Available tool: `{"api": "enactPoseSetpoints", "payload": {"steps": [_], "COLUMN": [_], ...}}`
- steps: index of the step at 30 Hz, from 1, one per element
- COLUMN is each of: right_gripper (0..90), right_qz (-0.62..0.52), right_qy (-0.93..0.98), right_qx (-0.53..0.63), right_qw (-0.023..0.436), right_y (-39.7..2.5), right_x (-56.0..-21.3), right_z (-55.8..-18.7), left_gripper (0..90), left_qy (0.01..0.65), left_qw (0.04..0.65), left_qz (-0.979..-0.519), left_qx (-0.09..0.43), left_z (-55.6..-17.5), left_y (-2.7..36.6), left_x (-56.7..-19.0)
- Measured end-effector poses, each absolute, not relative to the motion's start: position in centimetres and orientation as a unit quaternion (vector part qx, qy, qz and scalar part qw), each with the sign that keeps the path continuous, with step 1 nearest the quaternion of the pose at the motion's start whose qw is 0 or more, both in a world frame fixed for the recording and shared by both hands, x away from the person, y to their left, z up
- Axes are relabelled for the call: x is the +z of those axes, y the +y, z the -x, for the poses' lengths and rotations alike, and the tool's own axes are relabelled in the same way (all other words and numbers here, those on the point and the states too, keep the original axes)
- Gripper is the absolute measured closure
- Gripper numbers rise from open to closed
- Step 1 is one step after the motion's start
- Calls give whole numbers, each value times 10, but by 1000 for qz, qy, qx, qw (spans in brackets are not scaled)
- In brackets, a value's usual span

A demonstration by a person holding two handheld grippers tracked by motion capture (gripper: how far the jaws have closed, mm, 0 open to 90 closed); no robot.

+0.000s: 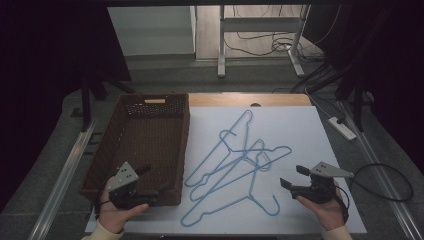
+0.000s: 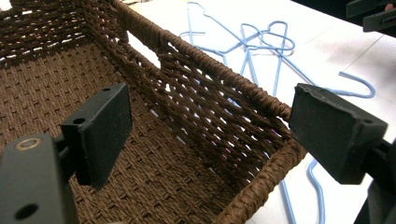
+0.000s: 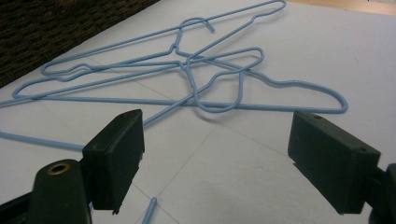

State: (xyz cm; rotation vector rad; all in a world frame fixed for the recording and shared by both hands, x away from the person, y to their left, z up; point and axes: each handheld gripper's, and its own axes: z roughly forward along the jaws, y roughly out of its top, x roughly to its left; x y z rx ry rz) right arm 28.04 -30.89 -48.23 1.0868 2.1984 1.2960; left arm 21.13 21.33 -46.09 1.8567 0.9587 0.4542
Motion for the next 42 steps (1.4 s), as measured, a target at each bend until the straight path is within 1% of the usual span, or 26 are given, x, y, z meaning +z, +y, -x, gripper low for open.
{"api": "enactPoseSetpoints", "payload": {"steps": [15, 31, 37, 42], "right_gripper": [228, 238, 244, 237], "right_qz": [-386, -380, -369, -349], "right_qy": [786, 795, 809, 826], "right_qx": [447, 441, 425, 410], "right_qw": [182, 171, 172, 164], "right_y": [-306, -301, -294, -275], "right_x": [-484, -483, -477, -465], "right_z": [-283, -282, -285, -297], "left_gripper": [150, 153, 154, 156], "left_qy": [386, 387, 383, 388], "left_qw": [482, 483, 482, 481], "left_qz": [-764, -763, -764, -762], "left_qx": [188, 189, 193, 193], "left_z": [-212, -214, -212, -209], "left_y": [208, 210, 208, 210], "left_x": [-461, -463, -461, -462]}}
